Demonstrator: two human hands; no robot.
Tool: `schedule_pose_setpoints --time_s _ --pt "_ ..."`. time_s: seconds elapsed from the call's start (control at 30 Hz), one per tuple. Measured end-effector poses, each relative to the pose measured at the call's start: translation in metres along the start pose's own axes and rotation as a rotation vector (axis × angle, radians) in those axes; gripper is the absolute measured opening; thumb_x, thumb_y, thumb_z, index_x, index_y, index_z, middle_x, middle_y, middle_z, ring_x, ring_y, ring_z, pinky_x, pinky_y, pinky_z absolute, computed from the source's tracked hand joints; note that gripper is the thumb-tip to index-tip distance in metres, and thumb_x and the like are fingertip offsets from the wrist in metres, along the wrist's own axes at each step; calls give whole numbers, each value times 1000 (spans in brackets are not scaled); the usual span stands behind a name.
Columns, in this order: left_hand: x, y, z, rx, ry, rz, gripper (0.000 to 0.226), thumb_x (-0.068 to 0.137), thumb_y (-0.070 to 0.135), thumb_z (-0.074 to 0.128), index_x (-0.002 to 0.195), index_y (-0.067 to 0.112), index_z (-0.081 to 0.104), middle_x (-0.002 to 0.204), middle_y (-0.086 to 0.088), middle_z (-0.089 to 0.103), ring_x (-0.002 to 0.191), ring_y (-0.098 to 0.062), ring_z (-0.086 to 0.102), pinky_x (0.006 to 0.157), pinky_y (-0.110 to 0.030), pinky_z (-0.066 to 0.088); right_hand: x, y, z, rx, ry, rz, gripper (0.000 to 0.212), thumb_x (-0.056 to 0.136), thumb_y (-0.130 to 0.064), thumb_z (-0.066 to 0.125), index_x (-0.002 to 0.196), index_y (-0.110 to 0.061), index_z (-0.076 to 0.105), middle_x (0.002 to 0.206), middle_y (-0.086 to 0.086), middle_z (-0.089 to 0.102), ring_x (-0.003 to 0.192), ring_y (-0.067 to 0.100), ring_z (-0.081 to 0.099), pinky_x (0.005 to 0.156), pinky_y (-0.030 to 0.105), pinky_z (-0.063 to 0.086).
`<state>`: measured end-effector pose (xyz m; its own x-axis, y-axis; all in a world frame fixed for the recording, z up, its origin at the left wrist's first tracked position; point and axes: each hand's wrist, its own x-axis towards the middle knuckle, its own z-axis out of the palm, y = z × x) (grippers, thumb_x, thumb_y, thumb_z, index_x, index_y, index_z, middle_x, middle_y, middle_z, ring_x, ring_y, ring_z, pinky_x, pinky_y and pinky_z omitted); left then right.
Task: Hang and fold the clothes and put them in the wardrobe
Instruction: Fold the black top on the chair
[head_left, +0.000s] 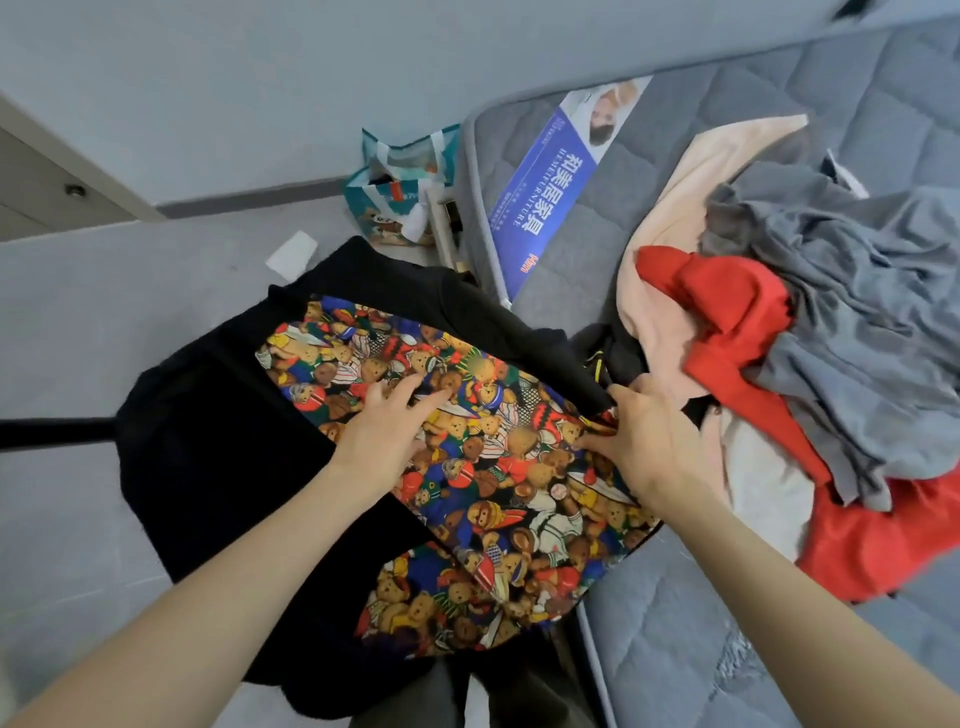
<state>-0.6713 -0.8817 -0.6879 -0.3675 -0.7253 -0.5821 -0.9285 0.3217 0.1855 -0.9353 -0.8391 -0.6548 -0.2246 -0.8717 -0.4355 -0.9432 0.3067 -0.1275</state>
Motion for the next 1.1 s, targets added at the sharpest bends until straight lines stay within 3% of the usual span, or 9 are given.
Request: schedule_pose_setpoints --time_s 0.13,0.27,0.37,0.47,0.57,0.73,0.9,1.0,1.1 --pt "16 41 -2 99 -50 244 65 94 10 52 148 32 22 151 3 23 127 -25 34 84 -32 49 -8 53 -10 15 122 241 33 74 -16 75 104 -15 63 99 6 52 84 33 57 59 33 37" --pt "47 77 -17 74 87 186 63 92 14 59 145 23 26 136 -3 38 107 -21 54 71 -29 48 -11 55 -1 -56 209 279 47 70 -21 74 115 -16 62 114 11 47 102 33 41 82 41 31" --pt "81 80 -37 112 239 156 82 84 7 67 149 17 17 147 -7 28 125 -26 42 86 -35 48 -10 34 3 -32 267 140 44 68 -26 76 107 -13 60 115 11 46 104 32 40 84 41 29" --pt "114 70 -58 258 185 109 102 80 12 73 152 16 0 159 -7 4 145 -29 9 111 -50 27 -6 22 6 -8 85 36 43 74 -33 74 107 -15 54 116 6 48 113 30 43 88 38 34" --pt "138 60 -71 356 39 88 119 75 31 79 151 14 -12 160 -6 -6 147 -27 -7 113 -60 7 -3 19 10 84 -48 -24 32 78 -30 70 99 -17 48 107 2 56 103 26 54 74 33 35" --pt "150 61 -75 457 47 142 121 60 46 85 150 13 11 142 -8 30 139 -24 25 109 -65 -7 -4 14 13 182 -16 20 53 82 -34 65 130 -26 44 102 1 66 93 26 64 62 31 41" --pt "148 54 -76 362 37 276 92 64 34 85 138 15 33 121 -10 54 123 -29 45 115 -50 10 -4 19 -9 353 114 11 25 83 -19 57 101 -30 70 70 -1 67 73 24 63 54 30 38" --pt "140 45 -84 308 -11 298 77 70 36 80 132 18 39 106 -12 62 105 -32 56 89 -40 44 -7 27 -26 479 177 -8 18 85 -19 58 91 -28 73 54 -2 59 59 18 60 47 27 33" --pt "132 41 -94 485 -54 318 43 83 32 66 123 23 52 108 -5 63 104 -27 59 84 -35 42 -10 21 -28 418 -11 -1 10 86 -39 57 85 -32 65 60 -6 60 67 18 61 50 21 29"
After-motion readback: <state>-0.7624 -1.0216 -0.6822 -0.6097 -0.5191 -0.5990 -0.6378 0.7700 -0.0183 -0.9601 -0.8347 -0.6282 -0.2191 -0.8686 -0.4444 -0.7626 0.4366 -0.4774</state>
